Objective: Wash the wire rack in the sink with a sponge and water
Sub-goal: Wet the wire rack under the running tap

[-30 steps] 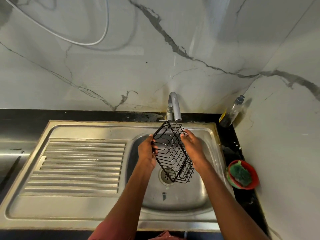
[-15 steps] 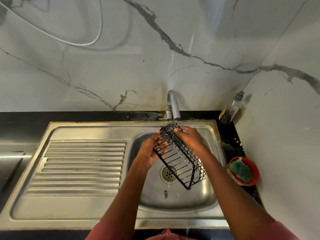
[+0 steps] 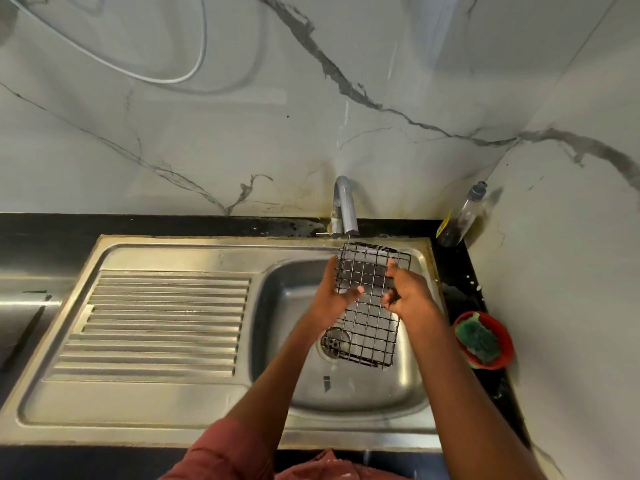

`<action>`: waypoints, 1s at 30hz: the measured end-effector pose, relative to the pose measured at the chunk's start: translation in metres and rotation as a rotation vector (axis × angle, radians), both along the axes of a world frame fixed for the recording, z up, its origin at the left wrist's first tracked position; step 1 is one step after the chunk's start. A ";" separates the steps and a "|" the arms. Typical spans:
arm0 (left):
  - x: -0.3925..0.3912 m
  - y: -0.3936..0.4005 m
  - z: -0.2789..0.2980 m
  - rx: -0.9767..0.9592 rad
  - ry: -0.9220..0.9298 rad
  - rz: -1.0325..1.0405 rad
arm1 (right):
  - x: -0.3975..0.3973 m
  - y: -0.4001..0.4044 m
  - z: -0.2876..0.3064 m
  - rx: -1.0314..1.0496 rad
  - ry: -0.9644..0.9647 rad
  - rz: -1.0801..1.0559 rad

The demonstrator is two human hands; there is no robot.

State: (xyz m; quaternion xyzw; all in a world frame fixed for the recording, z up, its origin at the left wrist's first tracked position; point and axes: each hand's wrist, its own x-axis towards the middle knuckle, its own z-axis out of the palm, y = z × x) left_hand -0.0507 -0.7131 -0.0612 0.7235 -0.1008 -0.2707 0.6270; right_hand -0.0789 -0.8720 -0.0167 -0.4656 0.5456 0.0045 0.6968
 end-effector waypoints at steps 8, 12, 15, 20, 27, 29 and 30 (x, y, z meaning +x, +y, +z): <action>-0.010 -0.015 -0.004 0.220 -0.280 -0.019 | -0.017 -0.002 0.013 0.140 -0.111 -0.165; -0.011 -0.021 -0.007 0.430 -0.480 0.025 | -0.019 0.007 0.029 0.189 -0.181 -0.176; 0.001 -0.010 -0.009 0.357 -0.418 0.069 | -0.016 0.013 0.032 0.214 -0.214 -0.159; 0.005 0.020 -0.028 0.350 -0.233 0.162 | -0.010 0.024 0.027 0.304 -0.233 -0.259; 0.010 0.046 -0.022 0.325 -0.175 0.226 | -0.009 0.022 0.016 0.442 -0.235 -0.326; 0.010 0.053 -0.027 0.235 -0.090 0.307 | -0.011 0.014 0.015 0.513 -0.253 -0.357; 0.010 0.055 -0.028 0.173 -0.021 0.347 | -0.012 0.009 0.012 0.553 -0.260 -0.376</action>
